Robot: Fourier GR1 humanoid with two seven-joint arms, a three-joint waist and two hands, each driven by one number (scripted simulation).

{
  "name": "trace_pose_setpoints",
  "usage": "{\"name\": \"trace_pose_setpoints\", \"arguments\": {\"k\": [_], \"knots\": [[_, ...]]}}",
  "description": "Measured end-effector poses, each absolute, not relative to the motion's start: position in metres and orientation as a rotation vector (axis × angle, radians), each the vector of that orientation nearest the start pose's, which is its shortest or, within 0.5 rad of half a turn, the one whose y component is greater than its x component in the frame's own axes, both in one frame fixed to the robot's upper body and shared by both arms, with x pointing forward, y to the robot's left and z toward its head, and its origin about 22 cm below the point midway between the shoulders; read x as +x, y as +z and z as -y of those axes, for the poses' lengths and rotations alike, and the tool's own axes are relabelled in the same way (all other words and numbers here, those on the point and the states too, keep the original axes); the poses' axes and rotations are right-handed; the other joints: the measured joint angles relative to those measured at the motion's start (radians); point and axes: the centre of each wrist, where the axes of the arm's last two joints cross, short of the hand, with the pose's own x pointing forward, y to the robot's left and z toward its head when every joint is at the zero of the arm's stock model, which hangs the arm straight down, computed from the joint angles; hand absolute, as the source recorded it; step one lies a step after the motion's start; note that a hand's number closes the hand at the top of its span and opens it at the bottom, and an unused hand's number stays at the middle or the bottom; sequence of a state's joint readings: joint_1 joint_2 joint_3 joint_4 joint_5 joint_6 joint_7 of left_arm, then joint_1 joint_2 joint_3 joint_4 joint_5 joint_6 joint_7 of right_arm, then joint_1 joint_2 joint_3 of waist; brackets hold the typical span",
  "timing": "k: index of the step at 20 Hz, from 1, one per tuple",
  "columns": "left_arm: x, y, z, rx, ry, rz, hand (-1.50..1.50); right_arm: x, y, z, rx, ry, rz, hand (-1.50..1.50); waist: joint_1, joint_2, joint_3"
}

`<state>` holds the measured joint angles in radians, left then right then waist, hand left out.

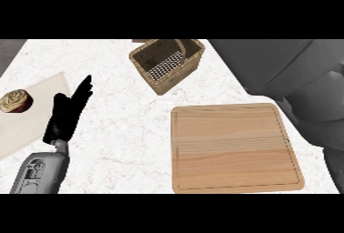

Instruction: Pick the bell pepper from the cutting board and place it in the basket

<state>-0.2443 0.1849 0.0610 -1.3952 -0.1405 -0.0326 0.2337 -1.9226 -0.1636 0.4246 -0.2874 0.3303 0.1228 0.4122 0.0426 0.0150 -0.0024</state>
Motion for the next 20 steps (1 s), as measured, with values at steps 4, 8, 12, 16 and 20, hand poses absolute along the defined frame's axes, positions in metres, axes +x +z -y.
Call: {"name": "trace_pose_setpoints", "arguments": {"k": [4,8,12,16,20], "knots": [[0.303,0.034,-0.260,0.248,-0.246,1.383,0.00,0.426,0.371,-0.004,-0.878,1.151,1.592,1.50,0.001,0.001,0.000],[0.303,0.035,-0.259,0.247,-0.250,1.383,0.00,0.437,0.350,0.003,-0.785,1.109,1.543,-1.50,0.002,0.001,0.000],[0.301,0.033,-0.257,0.241,-0.254,1.385,0.00,0.444,0.325,0.006,-0.694,1.024,1.518,-1.50,0.006,0.002,0.000],[0.304,0.033,-0.260,0.246,-0.251,1.388,0.00,0.449,0.311,0.012,-0.639,0.959,1.561,-1.50,0.005,0.003,0.001],[0.305,0.031,-0.257,0.244,-0.251,1.381,0.00,0.451,0.311,0.016,-0.605,0.837,1.643,-1.50,0.003,0.003,0.001]]}}
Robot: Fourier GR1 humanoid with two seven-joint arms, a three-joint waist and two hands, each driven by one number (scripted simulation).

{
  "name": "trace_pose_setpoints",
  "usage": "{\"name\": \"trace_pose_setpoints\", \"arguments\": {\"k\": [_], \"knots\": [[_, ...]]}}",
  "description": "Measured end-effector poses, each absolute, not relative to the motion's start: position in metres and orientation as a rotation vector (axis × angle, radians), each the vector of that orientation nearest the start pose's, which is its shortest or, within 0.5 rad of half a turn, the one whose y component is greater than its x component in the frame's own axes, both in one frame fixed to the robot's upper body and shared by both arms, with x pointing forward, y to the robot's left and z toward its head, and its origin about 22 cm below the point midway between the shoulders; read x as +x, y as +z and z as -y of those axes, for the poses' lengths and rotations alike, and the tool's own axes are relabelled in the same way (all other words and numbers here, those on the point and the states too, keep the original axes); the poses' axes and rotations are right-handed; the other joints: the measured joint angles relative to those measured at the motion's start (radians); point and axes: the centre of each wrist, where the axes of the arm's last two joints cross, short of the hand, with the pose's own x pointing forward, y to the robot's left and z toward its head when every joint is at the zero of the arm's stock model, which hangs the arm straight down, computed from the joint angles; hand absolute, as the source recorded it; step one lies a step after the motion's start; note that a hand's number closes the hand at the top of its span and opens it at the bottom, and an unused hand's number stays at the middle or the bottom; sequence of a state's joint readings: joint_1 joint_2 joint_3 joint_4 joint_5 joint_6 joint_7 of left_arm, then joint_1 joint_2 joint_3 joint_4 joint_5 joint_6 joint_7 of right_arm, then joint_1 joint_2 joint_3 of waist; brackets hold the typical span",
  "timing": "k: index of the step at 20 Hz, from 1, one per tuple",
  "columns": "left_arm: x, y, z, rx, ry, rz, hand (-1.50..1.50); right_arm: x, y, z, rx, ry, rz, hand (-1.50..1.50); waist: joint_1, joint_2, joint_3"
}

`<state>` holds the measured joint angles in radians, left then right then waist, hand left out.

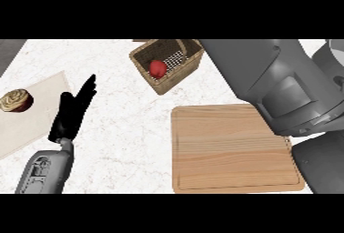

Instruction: Pick the bell pepper from the cutting board and place it in the basket

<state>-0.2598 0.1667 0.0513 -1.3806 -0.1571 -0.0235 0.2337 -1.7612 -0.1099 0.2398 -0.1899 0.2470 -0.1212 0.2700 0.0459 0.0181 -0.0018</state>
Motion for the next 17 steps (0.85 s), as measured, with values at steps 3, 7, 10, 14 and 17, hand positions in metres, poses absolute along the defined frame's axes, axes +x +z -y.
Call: {"name": "trace_pose_setpoints", "arguments": {"k": [3,7,10,14,17], "knots": [[0.306,0.035,-0.259,0.250,-0.251,1.380,0.00,0.454,0.315,0.027,-0.609,0.709,1.704,-1.50,0.000,-0.001,0.000],[0.305,0.034,-0.268,0.255,-0.239,1.370,0.00,0.458,0.323,0.042,-0.637,0.546,1.737,-1.50,-0.007,-0.005,0.000],[0.302,0.028,-0.268,0.252,-0.233,1.368,0.00,0.464,0.329,0.067,-0.641,0.446,1.709,-1.50,-0.016,-0.008,0.001],[0.299,0.026,-0.268,0.255,-0.224,1.369,0.00,0.474,0.330,0.118,-0.630,0.353,1.673,-1.50,-0.028,-0.012,0.001],[0.298,0.027,-0.273,0.259,-0.219,1.364,0.00,0.478,0.326,0.156,-0.629,0.319,1.650,-1.50,-0.036,-0.015,0.002]]}}
